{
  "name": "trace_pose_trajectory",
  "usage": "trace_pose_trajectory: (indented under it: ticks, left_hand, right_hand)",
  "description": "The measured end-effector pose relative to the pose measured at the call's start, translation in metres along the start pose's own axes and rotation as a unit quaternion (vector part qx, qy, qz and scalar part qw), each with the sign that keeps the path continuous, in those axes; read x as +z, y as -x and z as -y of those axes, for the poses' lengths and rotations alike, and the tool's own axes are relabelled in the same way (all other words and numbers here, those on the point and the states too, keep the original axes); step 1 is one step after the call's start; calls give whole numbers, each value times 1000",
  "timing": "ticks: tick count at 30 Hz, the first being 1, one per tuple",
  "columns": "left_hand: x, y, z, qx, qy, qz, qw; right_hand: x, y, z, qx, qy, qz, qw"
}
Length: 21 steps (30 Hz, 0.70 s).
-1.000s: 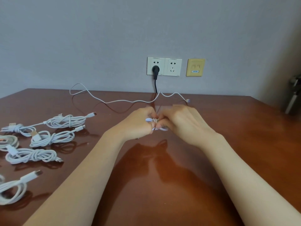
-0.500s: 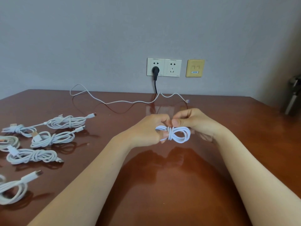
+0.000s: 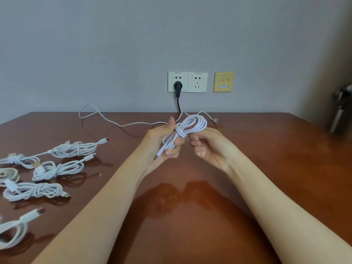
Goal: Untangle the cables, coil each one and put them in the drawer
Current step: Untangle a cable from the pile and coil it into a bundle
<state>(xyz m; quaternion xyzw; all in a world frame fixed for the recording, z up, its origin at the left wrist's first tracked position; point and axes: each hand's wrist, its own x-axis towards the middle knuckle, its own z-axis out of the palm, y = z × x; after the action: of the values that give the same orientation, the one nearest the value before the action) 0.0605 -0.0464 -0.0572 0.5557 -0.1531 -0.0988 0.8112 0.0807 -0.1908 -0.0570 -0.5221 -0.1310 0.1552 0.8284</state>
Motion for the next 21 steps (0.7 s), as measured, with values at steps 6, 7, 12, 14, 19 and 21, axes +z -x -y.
trace_pose_trajectory:
  ticks: [6, 7, 12, 14, 19, 21]
  left_hand:
    - [4, -1, 0, -5, -25, -11, 1000]
    - [4, -1, 0, -8, -20, -15, 1000]
    - [5, -5, 5, 4, -51, -103, 993]
    - [9, -4, 7, 14, -87, -134, 987]
    - [24, -4, 11, 112, -259, -187, 941]
    - [26, -6, 15, 170, -296, -231, 911]
  right_hand:
    - [10, 3, -3, -97, 136, -76, 983]
    - [12, 3, -4, -112, 160, -92, 976]
    - [15, -1, -10, -176, 310, -149, 922]
    - [13, 1, -10, -208, 390, -163, 882]
    - [13, 6, -9, -234, 487, -142, 829]
    - [16, 5, -10, -236, 506, -134, 818]
